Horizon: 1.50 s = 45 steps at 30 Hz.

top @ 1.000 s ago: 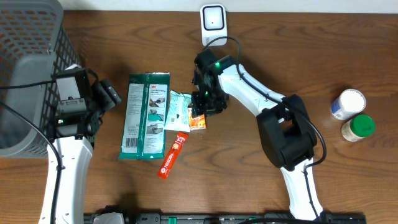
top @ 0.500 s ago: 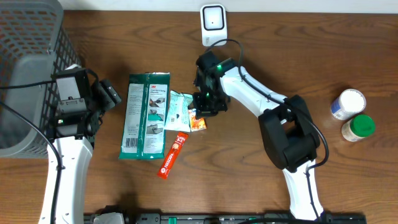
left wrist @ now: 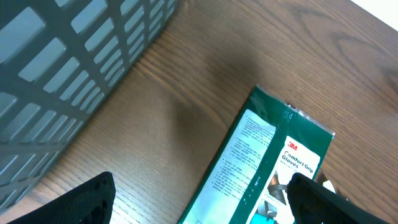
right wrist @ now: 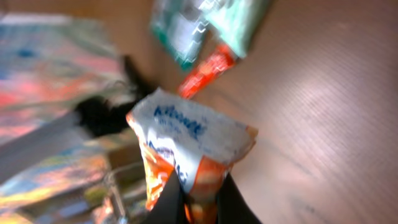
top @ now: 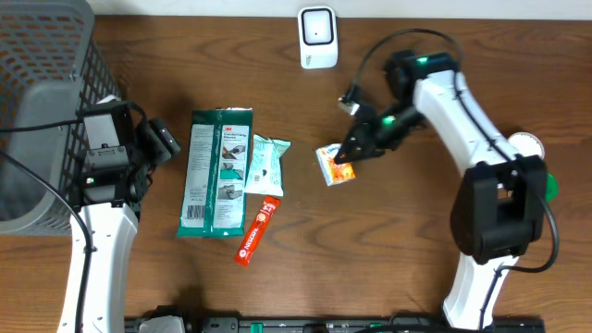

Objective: Scan the item barcode

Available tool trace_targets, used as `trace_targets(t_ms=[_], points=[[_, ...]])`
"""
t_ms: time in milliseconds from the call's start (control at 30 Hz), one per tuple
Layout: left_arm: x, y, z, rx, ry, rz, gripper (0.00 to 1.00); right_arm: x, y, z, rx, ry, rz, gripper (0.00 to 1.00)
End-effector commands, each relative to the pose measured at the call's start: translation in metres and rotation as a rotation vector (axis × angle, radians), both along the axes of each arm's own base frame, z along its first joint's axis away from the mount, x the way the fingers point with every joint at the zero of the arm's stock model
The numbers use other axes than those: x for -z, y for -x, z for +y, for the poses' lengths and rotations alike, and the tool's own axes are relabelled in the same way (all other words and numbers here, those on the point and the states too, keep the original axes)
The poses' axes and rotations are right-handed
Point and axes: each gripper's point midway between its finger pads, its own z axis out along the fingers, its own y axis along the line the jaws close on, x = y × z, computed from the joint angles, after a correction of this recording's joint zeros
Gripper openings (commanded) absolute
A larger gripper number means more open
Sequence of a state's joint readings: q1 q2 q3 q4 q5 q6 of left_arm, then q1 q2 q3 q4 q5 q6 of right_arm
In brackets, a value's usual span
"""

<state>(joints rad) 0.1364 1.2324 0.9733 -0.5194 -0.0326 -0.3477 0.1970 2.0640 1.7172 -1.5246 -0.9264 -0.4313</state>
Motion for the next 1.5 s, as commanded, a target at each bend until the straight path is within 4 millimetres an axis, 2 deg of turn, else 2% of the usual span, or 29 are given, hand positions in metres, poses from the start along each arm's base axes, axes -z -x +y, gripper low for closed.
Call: trace_targets(t_ms=[0, 133, 433, 600, 733, 867, 967, 1033, 1100, 1167, 1233, 1367, 1400, 1433, 1467], points=[[-0.014, -0.003, 0.004, -0.016, -0.010, -0.034, 0.88, -0.040, -0.002, 0.006, -0.052, -0.362, -0.195, 0.01], [-0.014, -0.003, 0.004, -0.016, -0.010, -0.034, 0.88, -0.048, 0.003, 0.003, -0.039, -0.435, -0.206, 0.01], [-0.014, -0.003, 0.004, -0.016, -0.010, -0.034, 0.88, -0.070, -0.007, 0.014, 0.080, -0.585, -0.178, 0.01], [-0.014, -0.003, 0.004, -0.016, -0.010, -0.034, 0.88, -0.061, -0.001, 0.012, 0.039, -0.535, -0.177, 0.01], [-0.014, -0.003, 0.004, -0.016, -0.010, -0.034, 0.88, -0.039, 0.011, 0.008, -0.059, -0.426, -0.182, 0.01], [-0.014, -0.003, 0.004, -0.016, -0.010, -0.034, 0.88, -0.016, 0.018, 0.013, -0.066, -0.355, -0.115, 0.01], [-0.014, -0.003, 0.004, -0.016, -0.010, -0.034, 0.88, 0.021, 0.012, 0.013, -0.003, -0.205, -0.026, 0.01], [-0.014, -0.003, 0.004, -0.016, -0.010, -0.034, 0.88, 0.060, 0.002, 0.005, 0.071, 0.001, 0.026, 0.01], [-0.014, -0.003, 0.004, -0.016, -0.010, -0.034, 0.88, 0.107, -0.011, -0.021, 0.197, 0.347, 0.046, 0.01], [-0.014, -0.003, 0.004, -0.016, -0.010, -0.034, 0.88, 0.131, -0.018, -0.045, 0.285, 0.606, 0.019, 0.01], [-0.014, -0.003, 0.004, -0.016, -0.010, -0.034, 0.88, 0.135, -0.019, -0.050, 0.300, 0.705, -0.010, 0.01], [-0.014, -0.003, 0.004, -0.016, -0.010, -0.034, 0.88, 0.132, -0.022, -0.043, 0.300, 0.759, -0.058, 0.02], [-0.014, -0.003, 0.004, -0.016, -0.010, -0.034, 0.88, 0.131, -0.023, -0.043, 0.301, 0.781, -0.072, 0.07], [-0.014, -0.003, 0.004, -0.016, -0.010, -0.034, 0.88, 0.132, -0.022, -0.043, 0.292, 0.805, -0.089, 0.24], [-0.014, -0.003, 0.004, -0.016, -0.010, -0.034, 0.88, 0.132, -0.022, -0.042, 0.286, 0.813, -0.097, 0.46]])
